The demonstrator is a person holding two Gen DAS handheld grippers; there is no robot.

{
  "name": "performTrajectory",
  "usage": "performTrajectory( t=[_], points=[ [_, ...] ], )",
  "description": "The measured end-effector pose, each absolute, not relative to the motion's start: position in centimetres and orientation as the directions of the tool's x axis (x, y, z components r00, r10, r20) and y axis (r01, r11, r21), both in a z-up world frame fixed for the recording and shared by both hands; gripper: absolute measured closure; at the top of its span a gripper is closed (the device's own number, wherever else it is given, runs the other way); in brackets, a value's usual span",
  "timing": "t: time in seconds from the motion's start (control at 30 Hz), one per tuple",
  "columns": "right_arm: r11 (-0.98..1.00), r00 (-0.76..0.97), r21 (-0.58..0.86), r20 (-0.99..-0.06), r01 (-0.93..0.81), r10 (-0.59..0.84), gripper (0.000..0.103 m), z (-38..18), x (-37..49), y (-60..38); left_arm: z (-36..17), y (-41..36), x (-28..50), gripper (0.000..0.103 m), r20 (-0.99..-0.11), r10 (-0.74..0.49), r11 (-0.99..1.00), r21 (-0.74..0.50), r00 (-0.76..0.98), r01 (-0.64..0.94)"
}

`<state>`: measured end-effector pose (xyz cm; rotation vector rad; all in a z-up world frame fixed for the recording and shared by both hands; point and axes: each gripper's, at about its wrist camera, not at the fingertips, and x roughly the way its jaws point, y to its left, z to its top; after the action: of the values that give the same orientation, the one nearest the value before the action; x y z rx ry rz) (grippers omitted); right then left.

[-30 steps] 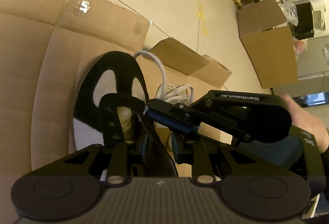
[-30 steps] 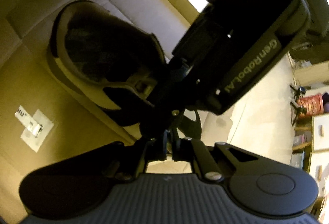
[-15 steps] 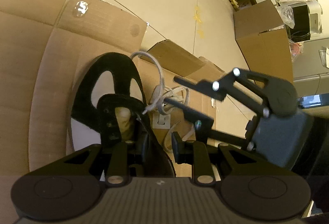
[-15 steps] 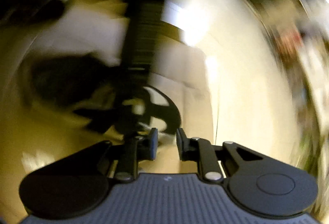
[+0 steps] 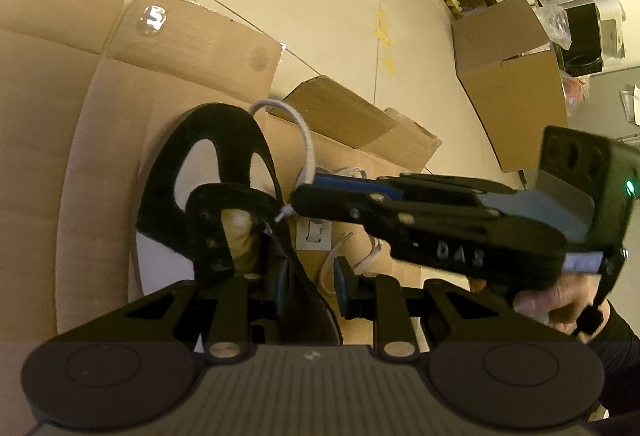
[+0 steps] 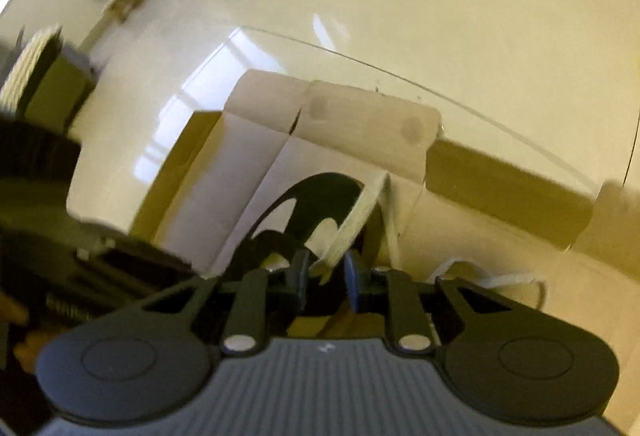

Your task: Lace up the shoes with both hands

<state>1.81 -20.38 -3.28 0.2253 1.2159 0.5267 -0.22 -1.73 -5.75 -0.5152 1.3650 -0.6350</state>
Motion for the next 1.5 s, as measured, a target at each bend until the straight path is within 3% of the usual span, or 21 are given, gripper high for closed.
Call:
performTrajectory(
  t=[0.17,0.43,0.53,0.6,0.67,0.8,1.0,1.37,1.43,1.5],
  points=[
    [0.86,0.262,0.464,-0.82,-0.213,0.508,0.102,-3.1,1.4,-21.6,-5.7,-1.8,-0.3,0.079,-0.725,-0.683,0.73,-0.673,0.092,0.118],
    [0.858,0.239,0.425,-0.836,-0.289,0.494,0.101,-3.5,0.4,-20.6,-5.5,-1.9,-0.3,0.079,-0.724,-0.683,0.73,-0.673,0.095,0.116],
    [0.859,0.228,0.44,-0.836,-0.263,0.498,0.096,-2.7,1.1,-20.8,-5.2,-2.1,-0.4,0.079,-0.728,-0.678,0.734,-0.664,0.102,0.14],
    [0.854,0.221,0.458,-0.831,-0.249,0.51,0.087,-1.7,1.4,-21.7,-5.0,-2.4,-0.6,0.079,-0.733,-0.672,0.739,-0.653,0.106,0.165],
    [0.854,0.2,0.451,-0.84,-0.26,0.504,0.086,-0.9,1.5,-21.7,-4.8,-2.5,-0.8,0.078,-0.735,-0.67,0.739,-0.646,0.105,0.189],
    [0.858,0.152,0.436,-0.861,-0.271,0.485,0.072,0.3,1.6,-21.3,-4.5,-2.7,-1.2,0.076,-0.737,-0.669,0.735,-0.636,0.1,0.234],
    [0.863,0.145,0.358,-0.891,-0.358,0.43,0.071,1.1,0.9,-19.4,-3.6,-2.6,-1.9,0.075,-0.734,-0.674,0.717,-0.626,0.078,0.306],
    [0.848,0.139,0.232,-0.933,-0.476,0.333,0.07,0.0,0.3,-16.7,-3.2,-2.0,-2.5,0.072,-0.756,-0.652,0.713,-0.584,0.06,0.388],
    [0.849,0.142,0.22,-0.936,-0.48,0.322,0.075,0.0,0.3,-16.7,-3.3,-2.0,-2.4,0.071,-0.752,-0.656,0.707,-0.584,0.062,0.398],
    [0.846,0.133,0.246,-0.929,-0.473,0.345,0.093,0.0,0.5,-17.4,-3.4,-2.1,-2.3,0.07,-0.749,-0.66,0.701,-0.583,0.064,0.411]
  ],
)
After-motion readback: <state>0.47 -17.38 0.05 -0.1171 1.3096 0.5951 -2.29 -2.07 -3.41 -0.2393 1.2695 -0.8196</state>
